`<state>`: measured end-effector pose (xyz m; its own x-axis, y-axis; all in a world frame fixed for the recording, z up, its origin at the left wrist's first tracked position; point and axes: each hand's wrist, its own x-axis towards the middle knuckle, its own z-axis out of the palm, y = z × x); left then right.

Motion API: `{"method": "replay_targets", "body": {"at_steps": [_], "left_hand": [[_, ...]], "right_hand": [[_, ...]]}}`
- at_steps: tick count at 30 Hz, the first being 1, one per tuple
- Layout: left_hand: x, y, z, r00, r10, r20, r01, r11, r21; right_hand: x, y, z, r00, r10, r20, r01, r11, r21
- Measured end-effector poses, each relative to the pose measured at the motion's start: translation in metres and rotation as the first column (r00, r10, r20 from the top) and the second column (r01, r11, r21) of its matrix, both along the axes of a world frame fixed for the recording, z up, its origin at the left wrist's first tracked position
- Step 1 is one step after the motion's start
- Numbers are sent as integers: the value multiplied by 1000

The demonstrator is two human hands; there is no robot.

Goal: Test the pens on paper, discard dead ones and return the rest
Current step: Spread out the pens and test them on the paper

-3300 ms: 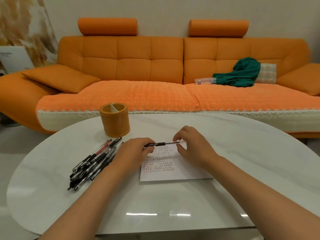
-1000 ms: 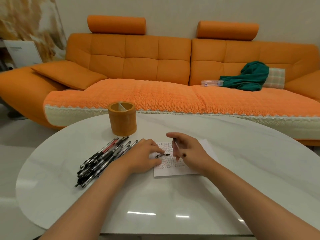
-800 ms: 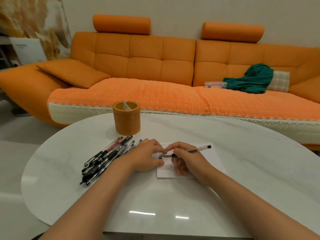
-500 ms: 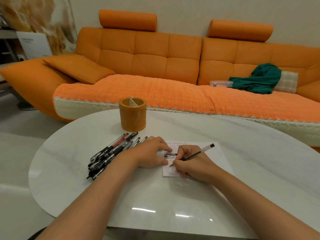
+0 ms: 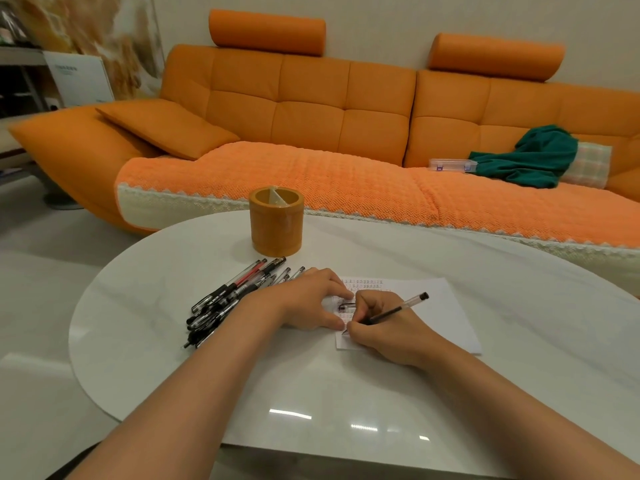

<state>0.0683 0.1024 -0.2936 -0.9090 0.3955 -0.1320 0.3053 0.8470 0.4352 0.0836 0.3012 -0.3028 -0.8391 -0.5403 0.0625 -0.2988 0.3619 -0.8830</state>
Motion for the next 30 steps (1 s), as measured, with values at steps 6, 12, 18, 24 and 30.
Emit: {"method": "replay_targets", "body": {"at_steps": [6,12,18,24,30], "left_hand": [[1,0,1,1000,-1,-8,1,1000,-4],[1,-1,-2,1000,6,-10,-6,1000,-1],[3,-1,-1,1000,-8,-13,8,1000,-13],[2,-1,-1,1000,3,-6,-3,1000,0],[3,-1,-2,1000,7,7,-8,1000,9]], "right_hand": [[2,0,-3,998,31,-52,-30,999,20],[2,1,-4,995,22,-93,-20,999,26],[2,2,-6,995,30,-100,-29,999,17],[0,3,-7,997,42,-64,-43,999,-7],[1,2,-9,997,30,-77,-29,1000,10]]}}
